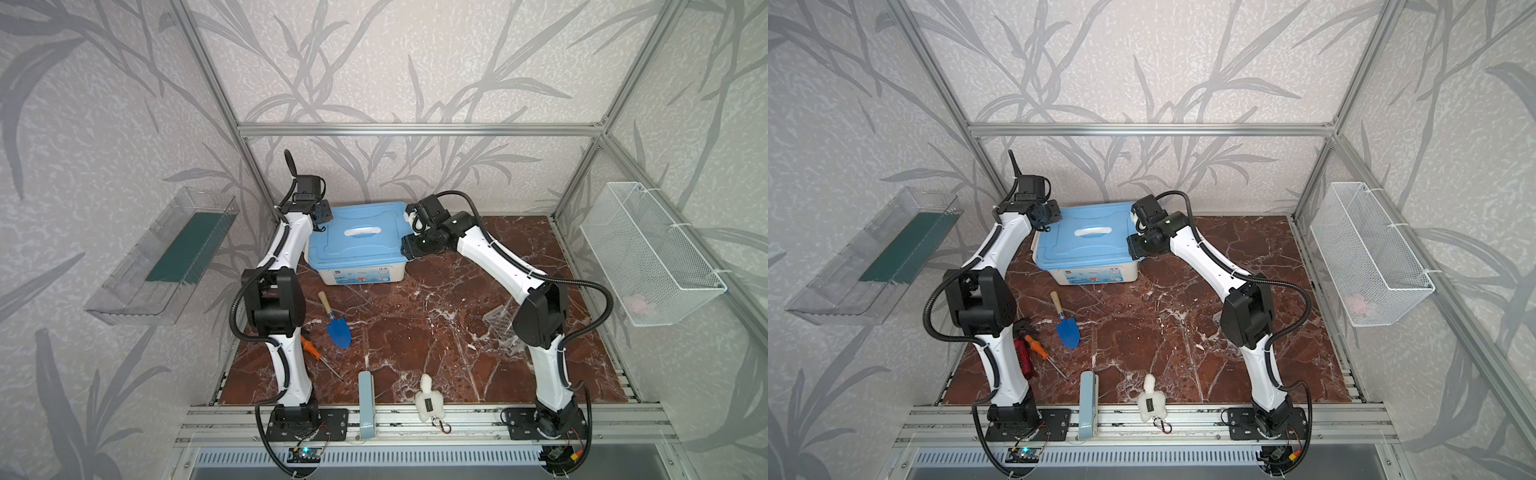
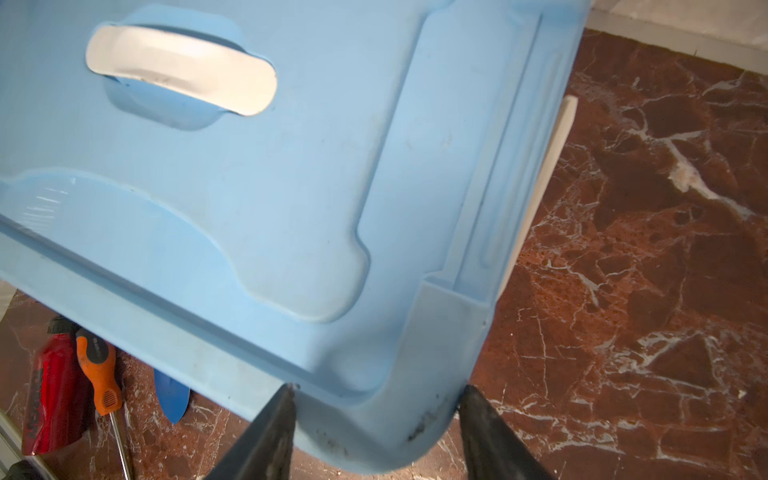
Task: Organize the chemistry lab equipment
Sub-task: 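Lower the blue lid onto the white bin with both grippers holding its edges, then press down the blue lid's edges onto the bin rim with both grippers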
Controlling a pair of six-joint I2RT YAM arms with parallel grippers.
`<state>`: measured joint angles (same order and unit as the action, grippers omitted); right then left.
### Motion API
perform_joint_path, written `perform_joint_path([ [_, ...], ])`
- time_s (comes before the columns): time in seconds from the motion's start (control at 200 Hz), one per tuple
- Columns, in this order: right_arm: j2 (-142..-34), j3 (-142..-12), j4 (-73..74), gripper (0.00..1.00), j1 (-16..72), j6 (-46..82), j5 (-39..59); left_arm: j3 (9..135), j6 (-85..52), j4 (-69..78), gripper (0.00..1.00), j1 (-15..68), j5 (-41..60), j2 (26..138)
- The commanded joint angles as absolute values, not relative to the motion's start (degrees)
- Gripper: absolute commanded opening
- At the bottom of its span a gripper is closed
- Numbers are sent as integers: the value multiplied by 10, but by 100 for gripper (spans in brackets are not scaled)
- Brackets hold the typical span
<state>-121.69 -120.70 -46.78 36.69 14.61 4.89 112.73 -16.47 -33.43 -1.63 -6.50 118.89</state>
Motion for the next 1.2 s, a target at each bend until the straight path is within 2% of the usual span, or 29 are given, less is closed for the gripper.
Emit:
perform_joint_path([
  [0.0, -1237, -1230, -458, 62, 364, 152, 32, 1146, -162, -409, 45, -18, -51, 1230],
  [0.115, -1277, -1284, -480, 62, 361, 156, 37, 1142, -168, -401, 46, -19, -63, 1236],
  [0.3, -1361, -1409, -567, 62, 364, 154, 60, 1121, -182, -397, 54, -38, -87, 1221],
  [0.51, -1354, -1364, -534, 62, 368, 164, 62, 1076, -176, -390, 70, -51, -33, 1172],
  [0.62, -1358, -1361, -534, 62, 365, 166, 65, 1021, -183, -369, 75, -51, -4, 1141],
  [0.865, -1299, -1272, -504, 62, 355, 163, 71, 873, -213, -237, 73, -49, 144, 1079],
  [1.194, -1164, -1088, -414, 62, 298, 177, 106, 844, -241, -267, 60, 54, 178, 1012],
])
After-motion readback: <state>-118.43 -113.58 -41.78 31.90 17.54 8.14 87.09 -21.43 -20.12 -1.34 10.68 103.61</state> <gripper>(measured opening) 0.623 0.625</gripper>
